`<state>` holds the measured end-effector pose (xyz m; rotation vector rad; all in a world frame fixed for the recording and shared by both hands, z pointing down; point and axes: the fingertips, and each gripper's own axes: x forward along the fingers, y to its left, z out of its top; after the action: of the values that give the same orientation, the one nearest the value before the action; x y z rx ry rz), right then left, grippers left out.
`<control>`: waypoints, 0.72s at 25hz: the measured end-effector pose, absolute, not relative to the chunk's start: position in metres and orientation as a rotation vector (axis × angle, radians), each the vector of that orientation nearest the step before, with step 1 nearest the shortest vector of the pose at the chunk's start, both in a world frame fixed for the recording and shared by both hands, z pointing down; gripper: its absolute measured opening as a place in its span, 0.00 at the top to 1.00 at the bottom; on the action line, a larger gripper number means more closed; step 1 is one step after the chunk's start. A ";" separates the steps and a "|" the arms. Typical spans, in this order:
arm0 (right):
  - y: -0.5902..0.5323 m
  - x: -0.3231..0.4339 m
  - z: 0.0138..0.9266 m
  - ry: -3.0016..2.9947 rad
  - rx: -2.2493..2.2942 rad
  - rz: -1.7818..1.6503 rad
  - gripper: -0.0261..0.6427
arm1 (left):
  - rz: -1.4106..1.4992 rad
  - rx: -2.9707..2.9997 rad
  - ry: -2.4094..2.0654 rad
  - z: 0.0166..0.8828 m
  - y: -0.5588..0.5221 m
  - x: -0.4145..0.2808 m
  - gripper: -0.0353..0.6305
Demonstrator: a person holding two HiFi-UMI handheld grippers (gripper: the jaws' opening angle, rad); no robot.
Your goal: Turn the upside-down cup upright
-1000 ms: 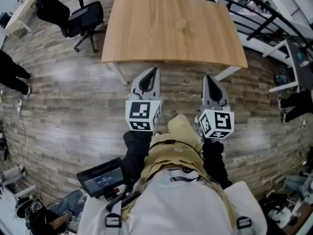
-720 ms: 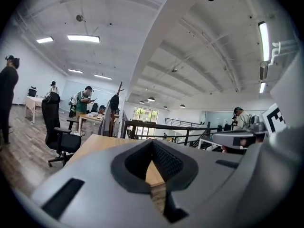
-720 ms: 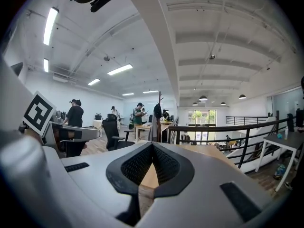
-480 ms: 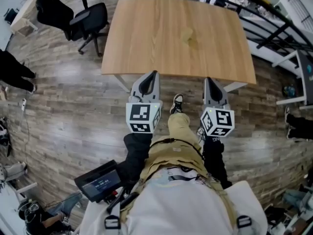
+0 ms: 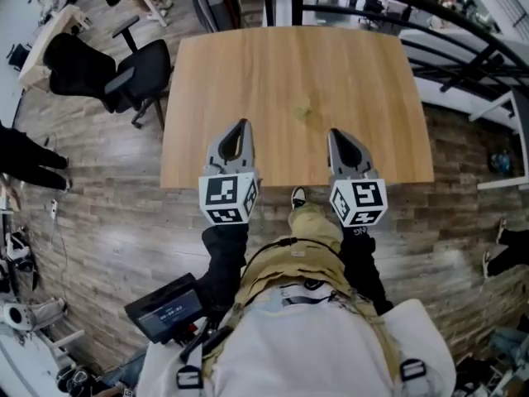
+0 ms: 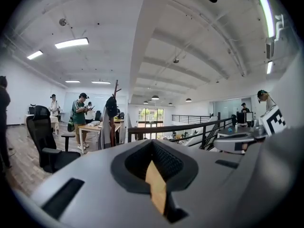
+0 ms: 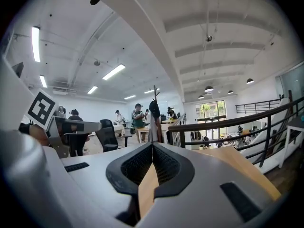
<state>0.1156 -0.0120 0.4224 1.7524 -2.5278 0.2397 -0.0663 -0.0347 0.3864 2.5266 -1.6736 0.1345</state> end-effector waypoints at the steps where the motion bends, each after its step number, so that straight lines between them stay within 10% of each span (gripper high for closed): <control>1: -0.026 0.122 0.422 -2.533 1.746 0.246 0.93 | 0.135 2.528 -1.680 0.383 -0.050 -0.059 0.95; 18: -0.154 0.125 0.433 -2.566 1.575 0.291 0.93 | 0.194 2.530 -1.568 0.395 -0.185 -0.018 0.95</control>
<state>0.1250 -0.1535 0.4328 1.5753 -2.5660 0.2909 -0.0180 -0.1851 0.3949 2.5301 -1.5684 0.1936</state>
